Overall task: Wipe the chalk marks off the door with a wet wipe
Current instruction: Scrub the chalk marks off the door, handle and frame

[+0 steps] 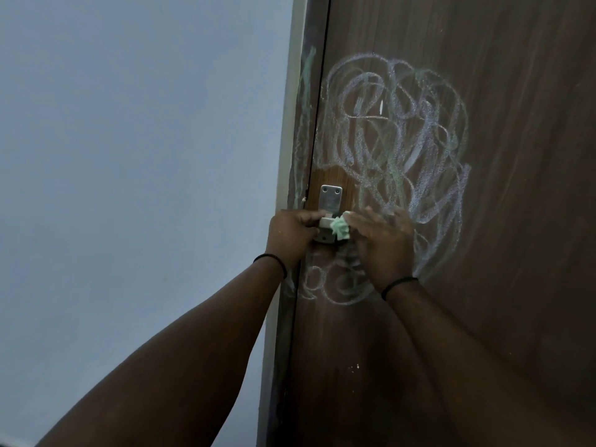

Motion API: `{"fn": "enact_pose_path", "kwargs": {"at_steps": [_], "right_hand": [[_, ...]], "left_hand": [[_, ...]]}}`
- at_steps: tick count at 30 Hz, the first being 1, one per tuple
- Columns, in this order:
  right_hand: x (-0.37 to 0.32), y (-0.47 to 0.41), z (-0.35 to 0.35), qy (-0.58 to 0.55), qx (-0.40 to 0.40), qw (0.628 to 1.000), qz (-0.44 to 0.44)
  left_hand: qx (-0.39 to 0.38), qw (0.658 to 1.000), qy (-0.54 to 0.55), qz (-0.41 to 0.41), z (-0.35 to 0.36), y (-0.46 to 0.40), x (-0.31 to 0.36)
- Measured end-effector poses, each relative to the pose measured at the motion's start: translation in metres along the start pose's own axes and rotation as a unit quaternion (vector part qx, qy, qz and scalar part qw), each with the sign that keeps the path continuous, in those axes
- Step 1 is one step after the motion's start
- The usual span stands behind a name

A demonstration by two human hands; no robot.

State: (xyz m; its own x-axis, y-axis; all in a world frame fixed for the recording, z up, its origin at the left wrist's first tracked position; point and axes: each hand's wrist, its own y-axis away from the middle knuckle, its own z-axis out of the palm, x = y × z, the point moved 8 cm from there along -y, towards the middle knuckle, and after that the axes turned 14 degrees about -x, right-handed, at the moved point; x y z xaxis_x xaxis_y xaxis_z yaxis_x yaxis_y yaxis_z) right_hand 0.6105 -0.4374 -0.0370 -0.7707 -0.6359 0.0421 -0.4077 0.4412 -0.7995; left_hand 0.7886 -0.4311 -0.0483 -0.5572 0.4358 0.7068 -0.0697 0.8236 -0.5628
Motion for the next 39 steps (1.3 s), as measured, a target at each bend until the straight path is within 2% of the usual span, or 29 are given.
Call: {"fn": "enact_pose_path", "kwargs": {"at_steps": [2, 6, 9, 12, 14, 17, 19, 21, 24, 28, 32, 33, 37, 39], "right_hand": [[-0.007, -0.007, 0.008, -0.024, -0.01, 0.999, 0.039], [-0.035, -0.011, 0.027, 0.004, -0.055, 0.998, 0.008], [-0.025, -0.005, 0.015, 0.05, -0.033, 0.998, -0.017], [-0.018, -0.005, 0.008, 0.065, -0.021, 0.998, 0.015], [-0.031, -0.012, 0.016, 0.043, -0.054, 0.998, 0.012], [-0.055, -0.025, 0.033, 0.05, -0.144, 0.987, -0.056], [-0.055, -0.032, 0.023, 0.032, -0.145, 0.986, -0.08], [-0.041, -0.034, 0.007, 0.001, -0.13, 0.99, -0.045], [-0.015, -0.028, -0.003, -0.039, -0.143, 0.988, 0.051], [0.008, -0.016, -0.017, 0.005, -0.153, 0.985, 0.082], [0.035, -0.007, -0.006, -0.024, -0.248, 0.954, 0.167], [0.033, -0.006, -0.005, -0.042, -0.248, 0.952, 0.175], [0.023, -0.01, -0.019, -0.03, -0.136, 0.976, 0.165], [0.011, -0.016, -0.02, -0.07, -0.132, 0.98, 0.129]], "left_hand": [[-0.02, 0.998, 0.053, -0.012, 0.002, 0.001, -0.004], [-0.055, 0.99, 0.126, -0.023, 0.006, 0.004, -0.009], [-0.067, 0.984, 0.159, -0.04, 0.008, 0.005, -0.011], [-0.075, 0.979, 0.184, -0.05, 0.009, 0.009, -0.008], [-0.076, 0.972, 0.214, -0.054, 0.011, 0.011, -0.007], [-0.055, 0.967, 0.24, -0.057, 0.011, 0.015, -0.007], [-0.013, 0.97, 0.231, -0.078, 0.004, 0.015, -0.016], [0.013, 0.968, 0.231, -0.093, -0.002, 0.017, -0.023], [0.013, 0.968, 0.224, -0.109, -0.001, 0.023, -0.025], [0.002, 0.968, 0.218, -0.123, 0.005, 0.026, -0.02], [0.014, 0.975, 0.189, -0.117, 0.0, 0.028, -0.011], [0.015, 0.977, 0.18, -0.116, 0.0, 0.028, -0.01], [0.016, 0.98, 0.162, -0.117, 0.004, 0.023, -0.008], [0.02, 0.98, 0.159, -0.113, 0.005, 0.021, -0.007]]}}
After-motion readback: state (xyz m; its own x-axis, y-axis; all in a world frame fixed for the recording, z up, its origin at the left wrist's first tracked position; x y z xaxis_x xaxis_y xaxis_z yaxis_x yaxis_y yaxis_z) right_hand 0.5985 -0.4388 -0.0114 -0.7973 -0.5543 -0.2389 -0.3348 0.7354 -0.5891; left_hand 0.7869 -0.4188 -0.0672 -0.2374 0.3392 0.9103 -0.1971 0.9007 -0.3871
